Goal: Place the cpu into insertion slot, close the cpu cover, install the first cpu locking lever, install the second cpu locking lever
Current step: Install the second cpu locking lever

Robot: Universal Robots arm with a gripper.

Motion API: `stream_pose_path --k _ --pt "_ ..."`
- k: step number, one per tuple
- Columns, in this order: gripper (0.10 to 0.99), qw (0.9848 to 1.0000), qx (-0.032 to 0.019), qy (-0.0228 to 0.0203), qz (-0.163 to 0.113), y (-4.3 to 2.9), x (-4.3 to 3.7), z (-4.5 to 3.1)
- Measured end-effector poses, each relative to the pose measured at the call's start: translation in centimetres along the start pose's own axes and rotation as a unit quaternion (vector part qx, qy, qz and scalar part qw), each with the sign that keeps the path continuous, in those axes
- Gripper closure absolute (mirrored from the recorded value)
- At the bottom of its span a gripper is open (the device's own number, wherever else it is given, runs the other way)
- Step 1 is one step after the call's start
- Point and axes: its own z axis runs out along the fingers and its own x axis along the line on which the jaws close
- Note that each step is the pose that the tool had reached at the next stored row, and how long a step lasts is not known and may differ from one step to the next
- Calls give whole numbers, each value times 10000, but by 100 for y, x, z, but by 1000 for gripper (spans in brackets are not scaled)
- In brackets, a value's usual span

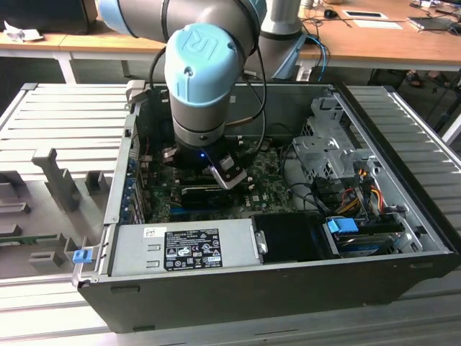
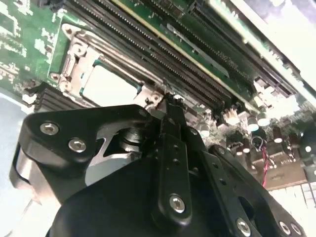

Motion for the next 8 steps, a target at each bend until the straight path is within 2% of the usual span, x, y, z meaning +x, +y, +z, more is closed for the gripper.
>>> stream_pose_path --k 4,6,8 --pt "980 10000 0 0 0 68 -6 -163" --pt "980 10000 0 0 0 87 -7 -211" --pt "980 10000 0 0 0 87 -7 -211"
